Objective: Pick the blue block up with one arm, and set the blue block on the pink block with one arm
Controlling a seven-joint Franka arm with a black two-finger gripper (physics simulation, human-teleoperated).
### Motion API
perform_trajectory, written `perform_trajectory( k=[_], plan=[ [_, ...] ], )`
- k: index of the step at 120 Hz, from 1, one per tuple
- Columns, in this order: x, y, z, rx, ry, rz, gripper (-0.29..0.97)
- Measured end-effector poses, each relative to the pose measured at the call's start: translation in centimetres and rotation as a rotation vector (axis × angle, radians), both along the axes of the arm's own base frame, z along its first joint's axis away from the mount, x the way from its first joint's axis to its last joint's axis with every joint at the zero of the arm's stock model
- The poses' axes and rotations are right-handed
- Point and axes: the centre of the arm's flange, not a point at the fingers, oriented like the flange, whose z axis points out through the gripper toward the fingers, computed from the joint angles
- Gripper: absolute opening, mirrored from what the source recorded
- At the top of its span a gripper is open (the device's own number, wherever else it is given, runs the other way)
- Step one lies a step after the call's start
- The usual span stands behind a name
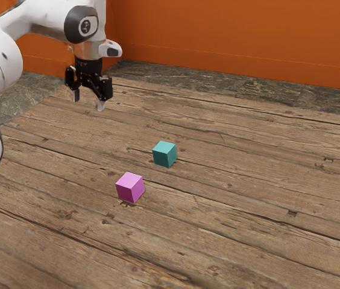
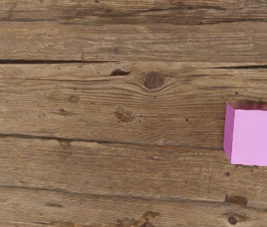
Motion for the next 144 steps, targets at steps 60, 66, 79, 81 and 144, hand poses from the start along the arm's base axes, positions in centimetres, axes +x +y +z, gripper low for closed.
perform_trajectory(
  k=[60, 66, 79, 81, 144],
  plan=[
    [9.5, -2.9, -17.1, -0.165, -0.234, -0.034, 0.68],
    [10.0, -3.7, -17.7, -0.184, -0.257, -0.042, 0.68],
    [10.7, -5.2, -19.0, -0.217, -0.294, -0.054, 0.68],
    [10.8, -5.3, -19.2, -0.22, -0.298, -0.054, 0.68],
    [12.0, -7.7, -25.7, -0.274, -0.352, -0.059, 0.68]
  ],
)
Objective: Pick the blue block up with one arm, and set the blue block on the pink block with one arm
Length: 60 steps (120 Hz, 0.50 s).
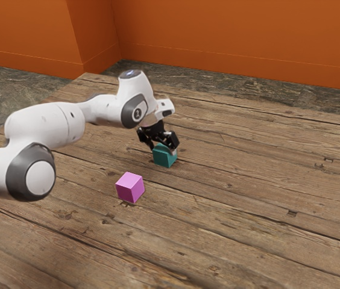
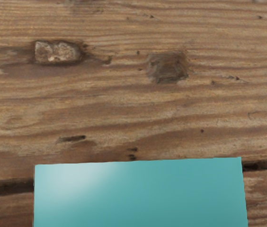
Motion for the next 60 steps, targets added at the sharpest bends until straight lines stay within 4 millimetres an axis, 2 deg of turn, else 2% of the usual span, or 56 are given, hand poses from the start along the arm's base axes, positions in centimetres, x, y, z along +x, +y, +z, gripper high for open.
perform_trajectory(
  k=[16, 26, 35, 60],
  plan=[
    [0.2, 1.0, -1.4, 0.004, -0.004, 0.014, 0.68],
    [0.2, 0.9, -2.0, -0.001, -0.006, 0.015, 0.56],
    [0.3, 0.8, -2.0, -0.003, -0.011, 0.016, 0.46],
    [0.4, 0.7, -1.3, 0.008, -0.024, 0.018, 0.42]
  ],
)
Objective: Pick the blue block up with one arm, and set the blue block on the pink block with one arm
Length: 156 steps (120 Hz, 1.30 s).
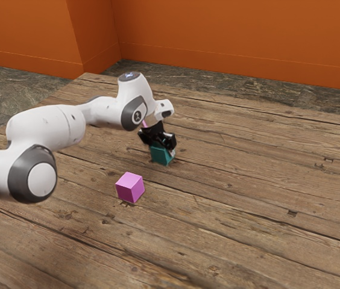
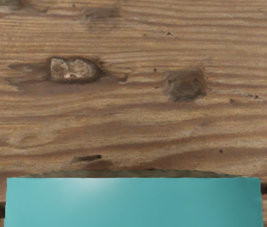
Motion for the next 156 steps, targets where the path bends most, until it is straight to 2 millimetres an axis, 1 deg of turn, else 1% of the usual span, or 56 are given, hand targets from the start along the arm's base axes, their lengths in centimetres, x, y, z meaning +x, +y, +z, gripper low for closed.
perform_trajectory(
  k=[6, 11, 23, 34, 42, 56, 70, 86, 96, 104, 111, 119, 126, 132, 145, 156],
  plan=[
    [0.0, -0.3, 1.0, 0.003, -0.009, -0.005, 0.38],
    [0.0, -0.5, 1.9, 0.005, -0.016, -0.007, 0.37],
    [-0.1, -0.9, 3.1, 0.007, -0.016, -0.012, 0.35],
    [-1.2, -1.6, 5.0, 0.012, 0.006, -0.023, 0.34],
    [-2.3, -2.2, 5.2, 0.012, 0.038, -0.033, 0.34],
    [-4.0, -2.6, 5.0, 0.04, 0.086, -0.03, 0.34],
    [-5.1, -3.4, 6.2, 0.053, 0.099, -0.023, 0.34],
    [-7.0, -4.4, 6.5, 0.049, 0.131, -0.023, 0.34],
    [-8.8, -4.5, 6.1, 0.034, 0.163, -0.017, 0.34],
    [-9.9, -4.2, 6.2, 0.03, 0.174, -0.003, 0.34],
    [-10.2, -4.1, 7.1, 0.028, 0.164, 0.005, 0.34],
    [-10.6, -4.0, 8.6, 0.023, 0.144, 0.01, 0.34],
    [-11.2, -3.8, 9.3, 0.02, 0.142, 0.014, 0.34],
    [-12.2, -3.5, 9.0, 0.018, 0.159, 0.02, 0.34],
    [-14.6, -3.0, 7.3, 0.019, 0.215, 0.025, 0.34],
    [-15.6, -1.9, 7.0, 0.025, 0.231, 0.038, 0.34]
  ],
)
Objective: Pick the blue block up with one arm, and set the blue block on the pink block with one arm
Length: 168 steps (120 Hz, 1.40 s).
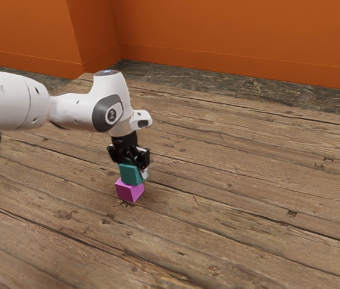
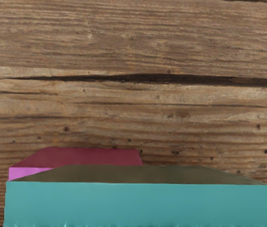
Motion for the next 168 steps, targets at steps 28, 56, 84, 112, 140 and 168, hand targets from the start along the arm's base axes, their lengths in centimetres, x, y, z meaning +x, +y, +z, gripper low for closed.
perform_trajectory(
  k=[28, 56, 84, 112, 140, 168],
  plan=[
    [-0.5, 0.8, 1.1, 0.016, -0.009, 0.0, 0.34],
    [-1.8, 2.1, 1.6, 0.022, 0.001, 0.014, 0.34],
    [-2.0, 3.0, 1.6, 0.038, 0.006, 0.015, 0.43],
    [-1.9, 3.0, 1.7, 0.056, 0.006, -0.01, 0.58],
    [-2.3, 3.2, 9.2, 0.065, -0.113, -0.022, 0.65],
    [-4.3, 5.9, 25.7, 0.192, -0.217, -0.039, 0.67]
  ],
)
